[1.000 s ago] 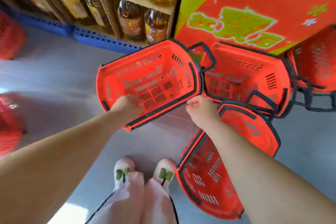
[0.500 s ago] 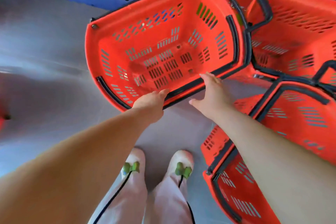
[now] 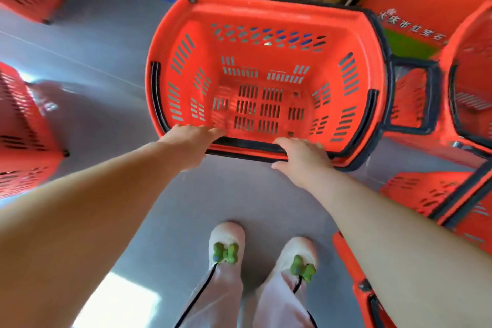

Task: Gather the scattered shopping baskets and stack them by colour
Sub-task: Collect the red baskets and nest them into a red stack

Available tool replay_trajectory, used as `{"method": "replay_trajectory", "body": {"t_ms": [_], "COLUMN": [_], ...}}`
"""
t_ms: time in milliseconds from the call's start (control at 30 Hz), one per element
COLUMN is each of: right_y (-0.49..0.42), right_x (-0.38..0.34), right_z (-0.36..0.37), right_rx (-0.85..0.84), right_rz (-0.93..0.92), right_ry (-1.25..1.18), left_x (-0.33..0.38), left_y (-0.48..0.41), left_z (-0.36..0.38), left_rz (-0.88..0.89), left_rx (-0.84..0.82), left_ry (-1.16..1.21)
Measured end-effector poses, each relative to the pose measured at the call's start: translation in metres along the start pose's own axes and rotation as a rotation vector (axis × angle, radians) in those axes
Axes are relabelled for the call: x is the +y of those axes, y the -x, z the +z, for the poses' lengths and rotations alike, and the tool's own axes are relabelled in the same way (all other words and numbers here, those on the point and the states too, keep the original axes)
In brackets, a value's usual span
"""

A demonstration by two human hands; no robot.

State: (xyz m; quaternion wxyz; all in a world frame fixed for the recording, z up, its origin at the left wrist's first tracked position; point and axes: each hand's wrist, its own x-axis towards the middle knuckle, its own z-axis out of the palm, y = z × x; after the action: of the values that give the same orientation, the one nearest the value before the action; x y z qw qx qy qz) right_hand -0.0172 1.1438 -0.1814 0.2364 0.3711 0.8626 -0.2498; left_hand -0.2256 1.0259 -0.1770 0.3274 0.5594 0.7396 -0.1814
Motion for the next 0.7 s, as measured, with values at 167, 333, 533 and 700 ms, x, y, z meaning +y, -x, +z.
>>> {"method": "replay_trajectory", "body": {"t_ms": [167,333,533,700], "right_y": [-0.017,-0.018,0.008,0.003], "right_x": [-0.068,-0.098,-0.016,0.044], "right_z": [0.018,0.024,0.006,0.000], "right_rx": [0.049,-0.039,0.602,0.324], "right_rz": [-0.012,-0.056,0.487,0.909], "right_ry": [-0.047,-0.291,-0.236,-0.971], "left_x": [-0.031,0.004,0.051,0.066], "left_y": [0.040,0.047,0.011,-0.003], "left_z": [0.023,0.035,0.033,0.038], "left_rz": [-0.381,-1.073,-1.046,-0.981], "left_rx": [0.467,0.417,0.100,0.216], "left_ry": [0.352,0.945,1.564,1.813]}}
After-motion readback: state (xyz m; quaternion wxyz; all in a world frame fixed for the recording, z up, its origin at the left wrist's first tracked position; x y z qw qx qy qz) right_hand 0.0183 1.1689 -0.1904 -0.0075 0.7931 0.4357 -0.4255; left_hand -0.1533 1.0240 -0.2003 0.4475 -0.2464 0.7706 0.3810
